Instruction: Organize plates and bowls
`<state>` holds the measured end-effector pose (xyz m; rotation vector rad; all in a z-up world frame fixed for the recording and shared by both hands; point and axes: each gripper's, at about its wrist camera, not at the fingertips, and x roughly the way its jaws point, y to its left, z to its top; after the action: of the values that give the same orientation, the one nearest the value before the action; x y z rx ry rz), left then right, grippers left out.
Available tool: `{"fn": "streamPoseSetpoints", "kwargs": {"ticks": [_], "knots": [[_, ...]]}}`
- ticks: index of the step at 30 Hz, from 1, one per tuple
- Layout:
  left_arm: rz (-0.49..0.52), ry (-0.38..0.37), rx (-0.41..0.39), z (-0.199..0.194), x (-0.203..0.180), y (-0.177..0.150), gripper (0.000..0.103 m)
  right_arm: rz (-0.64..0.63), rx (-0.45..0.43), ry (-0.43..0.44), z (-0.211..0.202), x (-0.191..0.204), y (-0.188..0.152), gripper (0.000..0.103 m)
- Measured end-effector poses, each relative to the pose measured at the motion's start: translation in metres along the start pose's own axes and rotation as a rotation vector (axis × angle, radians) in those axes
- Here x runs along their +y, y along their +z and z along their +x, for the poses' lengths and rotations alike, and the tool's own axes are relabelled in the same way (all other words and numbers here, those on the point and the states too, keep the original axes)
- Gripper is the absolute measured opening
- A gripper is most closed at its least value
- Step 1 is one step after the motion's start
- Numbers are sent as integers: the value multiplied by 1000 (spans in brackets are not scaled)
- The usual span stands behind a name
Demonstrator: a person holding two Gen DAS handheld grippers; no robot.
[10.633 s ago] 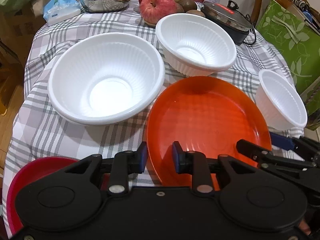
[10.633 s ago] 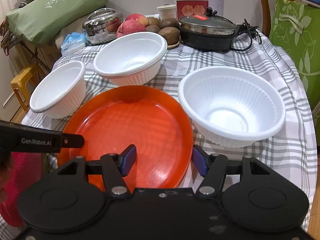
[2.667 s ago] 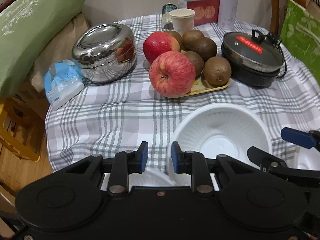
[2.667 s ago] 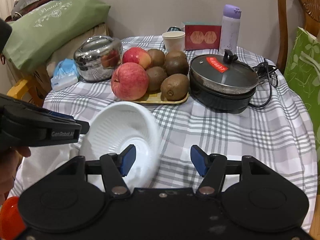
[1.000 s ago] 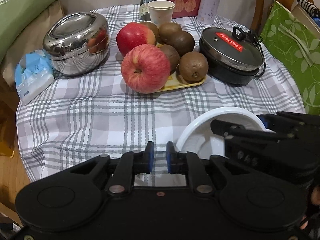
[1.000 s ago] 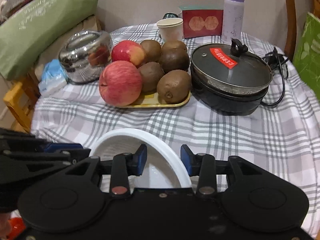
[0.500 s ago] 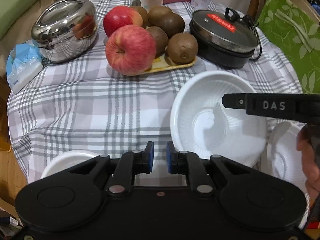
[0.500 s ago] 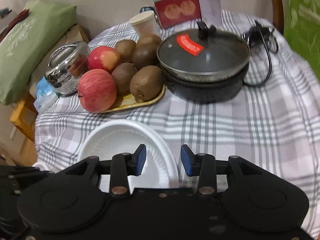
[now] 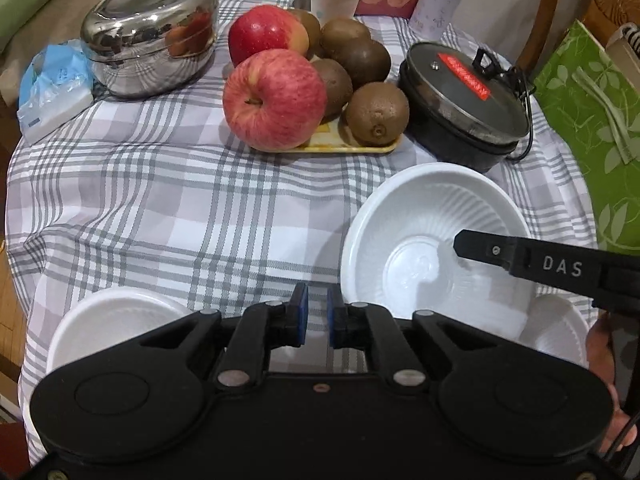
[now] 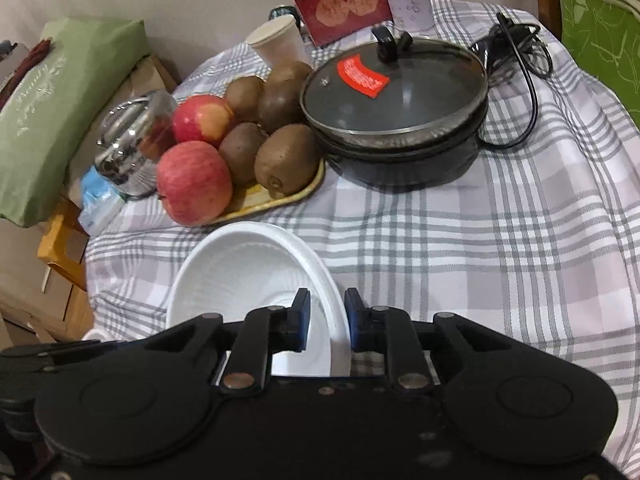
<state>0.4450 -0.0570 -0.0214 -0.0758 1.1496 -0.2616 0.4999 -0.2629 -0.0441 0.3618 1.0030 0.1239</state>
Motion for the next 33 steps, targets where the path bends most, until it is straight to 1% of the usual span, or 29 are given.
{"fn": "streamPoseSetpoints", "kwargs": {"ticks": [7, 10, 13, 16, 19, 24, 28, 33], "knots": [[-13, -7, -35, -30, -1, -6, 10, -28, -24, 1, -29, 18, -2, 21], [-8, -11, -47, -51, -3, -15, 10, -40, -37, 6, -51, 27, -11, 21], [3, -8, -53, -74, -7, -31, 10, -54, -52, 6, -77, 36, -29, 21], [36, 4, -55, -96, -13, -57, 10, -60, -70, 8, -106, 43, -57, 23], [68, 11, -44, -115, -17, -88, 10, -63, -68, 3, -130, 47, -92, 24], [74, 2, 1, -130, -18, -143, 10, -59, -47, -9, -158, 43, -161, 24], [84, 7, 30, -131, -21, -184, 10, -38, -13, -15, -165, 35, -210, 24], [57, 0, 90, -120, -19, -217, 10, 23, 41, -10, -156, 19, -253, 26]]}}
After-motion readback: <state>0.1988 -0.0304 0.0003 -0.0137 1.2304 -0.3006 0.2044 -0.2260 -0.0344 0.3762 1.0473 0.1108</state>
